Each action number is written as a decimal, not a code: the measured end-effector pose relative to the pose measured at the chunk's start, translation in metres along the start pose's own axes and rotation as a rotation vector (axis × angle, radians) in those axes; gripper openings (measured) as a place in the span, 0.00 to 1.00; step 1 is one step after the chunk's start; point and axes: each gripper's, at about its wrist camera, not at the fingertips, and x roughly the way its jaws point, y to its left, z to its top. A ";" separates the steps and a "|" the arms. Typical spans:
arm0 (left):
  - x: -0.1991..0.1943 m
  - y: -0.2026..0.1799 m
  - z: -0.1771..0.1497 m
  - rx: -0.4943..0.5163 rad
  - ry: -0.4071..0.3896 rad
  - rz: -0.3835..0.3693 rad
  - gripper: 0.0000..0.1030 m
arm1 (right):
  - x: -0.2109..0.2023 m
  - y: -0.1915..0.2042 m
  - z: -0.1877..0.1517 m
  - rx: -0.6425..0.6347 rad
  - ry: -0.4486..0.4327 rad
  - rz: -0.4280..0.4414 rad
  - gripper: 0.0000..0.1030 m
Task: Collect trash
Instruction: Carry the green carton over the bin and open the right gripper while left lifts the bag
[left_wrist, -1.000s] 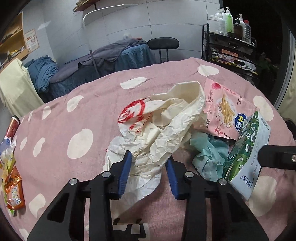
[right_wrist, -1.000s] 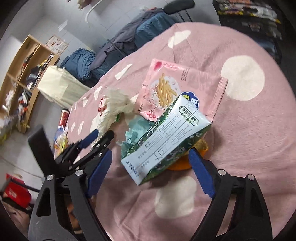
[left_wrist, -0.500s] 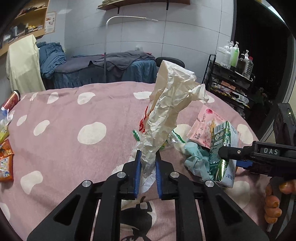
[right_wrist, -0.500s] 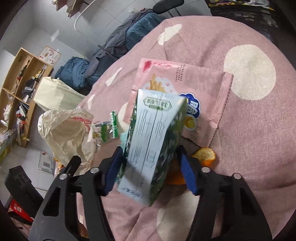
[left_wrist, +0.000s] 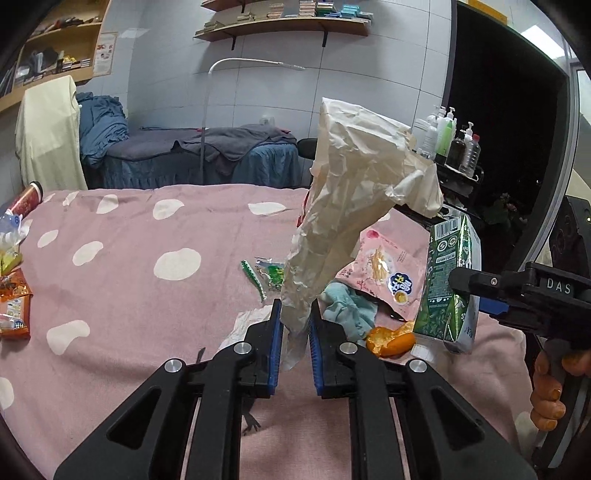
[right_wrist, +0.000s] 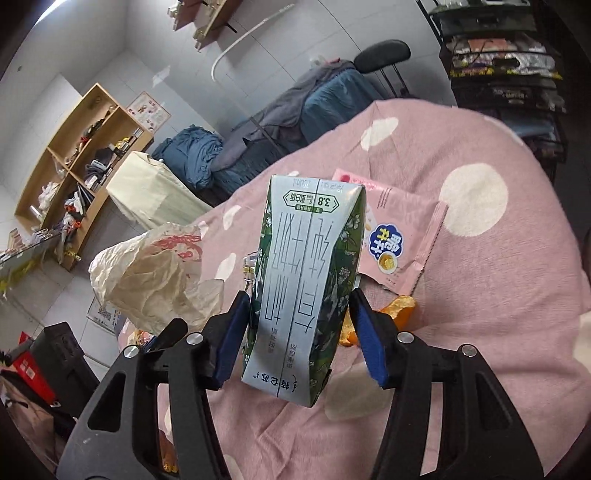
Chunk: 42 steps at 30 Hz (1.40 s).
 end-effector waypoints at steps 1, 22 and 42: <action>-0.002 -0.003 -0.001 0.001 -0.003 -0.008 0.13 | -0.012 -0.002 -0.003 -0.016 -0.018 -0.008 0.55; -0.019 -0.118 -0.006 0.125 -0.059 -0.253 0.13 | -0.144 -0.071 -0.020 -0.015 -0.261 -0.215 0.55; 0.003 -0.213 -0.021 0.216 0.019 -0.456 0.13 | -0.177 -0.215 -0.043 0.106 -0.193 -0.636 0.55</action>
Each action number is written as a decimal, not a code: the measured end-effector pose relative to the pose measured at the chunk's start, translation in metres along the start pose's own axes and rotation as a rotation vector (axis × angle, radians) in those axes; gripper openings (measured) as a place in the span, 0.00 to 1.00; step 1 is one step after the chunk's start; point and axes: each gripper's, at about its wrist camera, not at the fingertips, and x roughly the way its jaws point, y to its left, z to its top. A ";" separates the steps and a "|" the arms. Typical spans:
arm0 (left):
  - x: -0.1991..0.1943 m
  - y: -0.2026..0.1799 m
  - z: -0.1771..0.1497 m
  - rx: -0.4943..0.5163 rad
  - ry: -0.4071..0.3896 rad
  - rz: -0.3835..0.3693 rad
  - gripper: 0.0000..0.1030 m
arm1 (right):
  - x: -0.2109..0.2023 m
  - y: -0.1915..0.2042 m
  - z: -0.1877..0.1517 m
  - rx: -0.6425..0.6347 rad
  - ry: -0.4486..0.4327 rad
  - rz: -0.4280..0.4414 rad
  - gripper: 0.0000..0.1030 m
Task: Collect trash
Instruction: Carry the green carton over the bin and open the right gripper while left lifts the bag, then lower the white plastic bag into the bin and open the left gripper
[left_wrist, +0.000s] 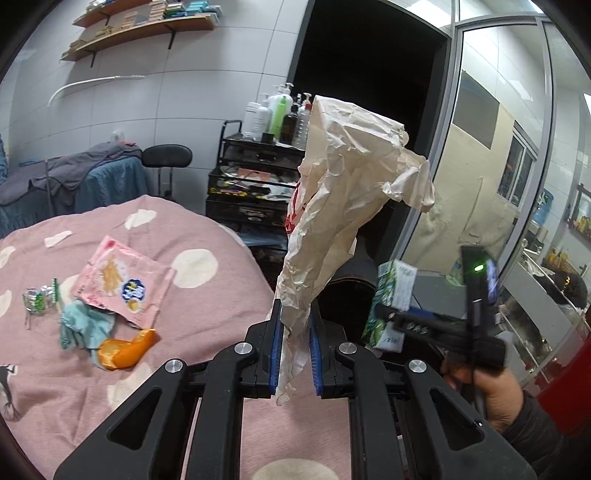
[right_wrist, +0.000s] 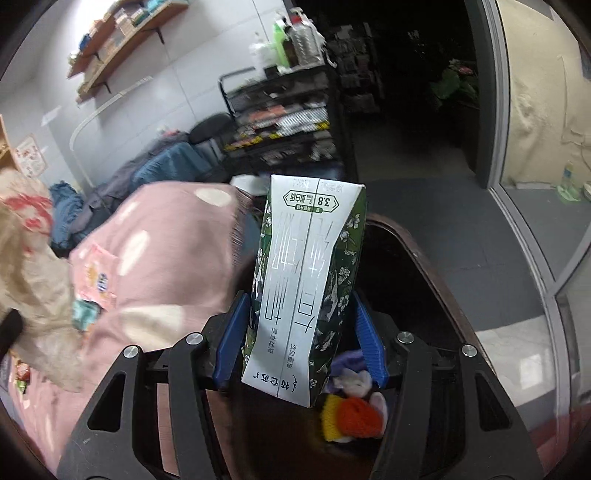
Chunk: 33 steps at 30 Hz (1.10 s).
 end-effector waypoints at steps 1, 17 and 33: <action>0.000 -0.006 -0.003 0.003 0.002 -0.003 0.13 | 0.007 -0.005 -0.002 0.002 0.017 -0.012 0.55; 0.027 -0.028 -0.002 0.011 0.079 -0.071 0.13 | 0.058 -0.027 -0.019 -0.009 0.207 -0.136 0.61; 0.061 -0.061 -0.002 0.024 0.173 -0.174 0.13 | 0.000 -0.044 -0.014 0.100 0.025 -0.138 0.83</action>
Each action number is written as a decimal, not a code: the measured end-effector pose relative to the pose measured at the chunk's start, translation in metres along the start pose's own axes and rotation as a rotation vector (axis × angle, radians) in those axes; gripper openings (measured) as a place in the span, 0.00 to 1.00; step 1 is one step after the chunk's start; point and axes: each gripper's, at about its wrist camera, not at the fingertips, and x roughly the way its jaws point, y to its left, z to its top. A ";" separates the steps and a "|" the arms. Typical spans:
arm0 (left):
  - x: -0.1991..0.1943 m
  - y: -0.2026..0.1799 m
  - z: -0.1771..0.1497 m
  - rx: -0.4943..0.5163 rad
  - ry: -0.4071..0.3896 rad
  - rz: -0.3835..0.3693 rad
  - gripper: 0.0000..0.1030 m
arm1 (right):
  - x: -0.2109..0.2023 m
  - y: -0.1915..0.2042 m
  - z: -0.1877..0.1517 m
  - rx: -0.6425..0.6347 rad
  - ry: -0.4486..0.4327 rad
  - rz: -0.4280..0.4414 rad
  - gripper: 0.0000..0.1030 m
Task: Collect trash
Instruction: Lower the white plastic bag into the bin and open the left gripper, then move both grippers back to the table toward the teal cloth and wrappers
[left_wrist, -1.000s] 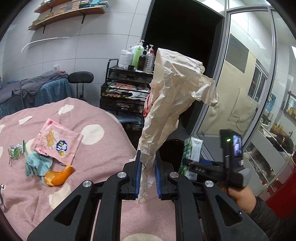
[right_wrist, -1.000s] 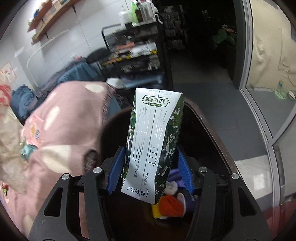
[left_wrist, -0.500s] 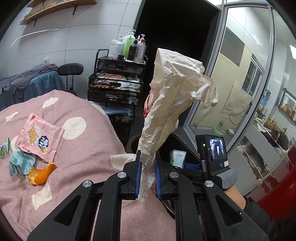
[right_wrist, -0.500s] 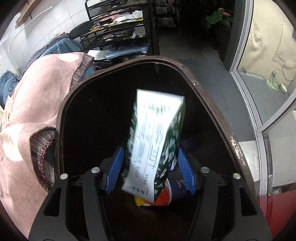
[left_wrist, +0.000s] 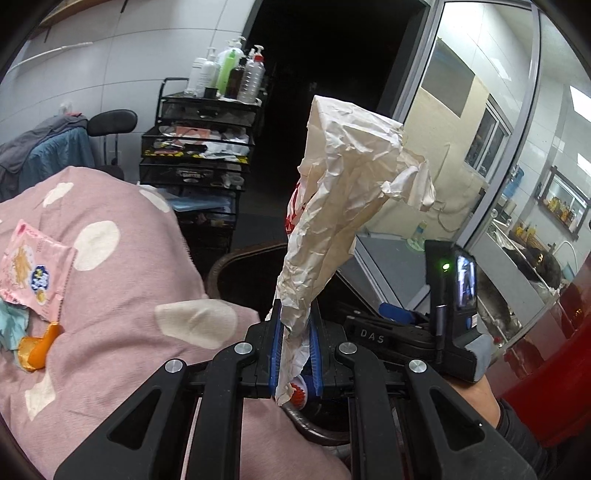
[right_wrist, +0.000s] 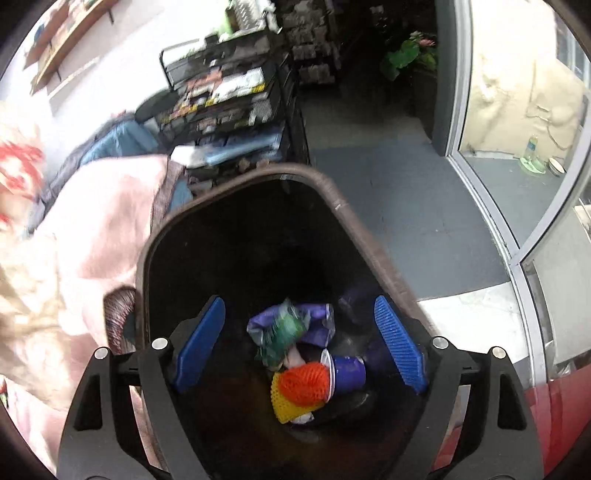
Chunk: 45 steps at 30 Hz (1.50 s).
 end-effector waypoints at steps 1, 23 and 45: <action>0.004 -0.003 0.000 0.003 0.009 -0.007 0.13 | -0.004 -0.004 0.001 0.012 -0.014 -0.002 0.83; 0.100 -0.031 -0.015 -0.049 0.295 -0.086 0.17 | -0.053 -0.071 0.031 0.193 -0.195 -0.125 0.84; 0.020 -0.034 -0.003 0.058 -0.008 0.024 0.95 | -0.078 -0.045 0.023 0.094 -0.331 -0.045 0.87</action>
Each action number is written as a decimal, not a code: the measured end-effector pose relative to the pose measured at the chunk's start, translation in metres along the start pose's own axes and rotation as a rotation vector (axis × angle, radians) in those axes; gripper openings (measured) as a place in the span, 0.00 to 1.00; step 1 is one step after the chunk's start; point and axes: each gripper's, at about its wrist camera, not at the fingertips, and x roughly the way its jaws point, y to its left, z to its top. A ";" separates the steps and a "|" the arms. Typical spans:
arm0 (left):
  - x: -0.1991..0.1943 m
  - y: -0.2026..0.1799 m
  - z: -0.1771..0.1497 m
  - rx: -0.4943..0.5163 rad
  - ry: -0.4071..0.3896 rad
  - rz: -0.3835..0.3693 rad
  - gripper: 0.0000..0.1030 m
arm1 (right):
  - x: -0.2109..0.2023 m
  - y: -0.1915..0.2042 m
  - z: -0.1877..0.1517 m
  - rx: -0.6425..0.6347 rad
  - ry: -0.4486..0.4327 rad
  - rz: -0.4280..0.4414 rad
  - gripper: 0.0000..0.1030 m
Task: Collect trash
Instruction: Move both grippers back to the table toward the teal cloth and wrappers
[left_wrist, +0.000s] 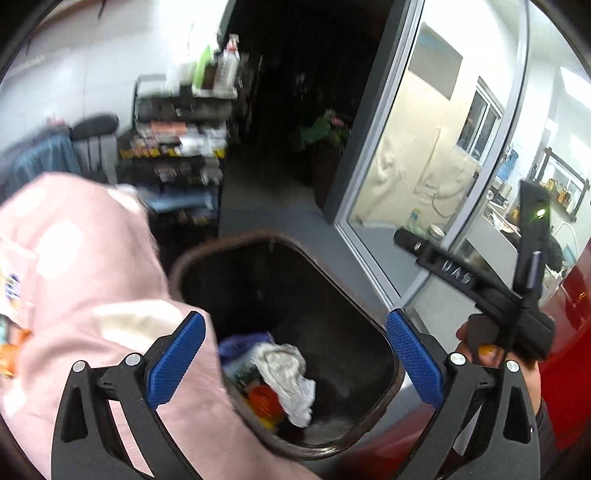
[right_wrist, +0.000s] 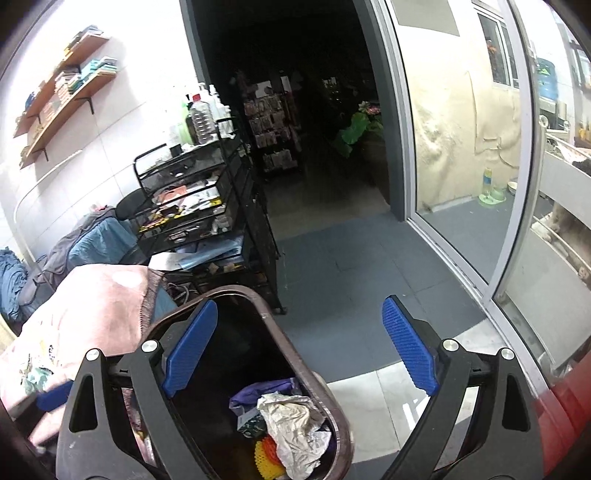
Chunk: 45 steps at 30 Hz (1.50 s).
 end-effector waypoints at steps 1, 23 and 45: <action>-0.008 0.002 0.000 0.008 -0.025 0.024 0.95 | -0.001 0.003 0.000 -0.003 -0.002 0.011 0.87; -0.135 0.098 -0.008 -0.094 -0.257 0.380 0.95 | -0.039 0.154 -0.017 -0.205 0.015 0.372 0.90; -0.210 0.262 -0.080 -0.387 -0.131 0.609 0.91 | -0.026 0.337 -0.094 -0.513 0.353 0.687 0.92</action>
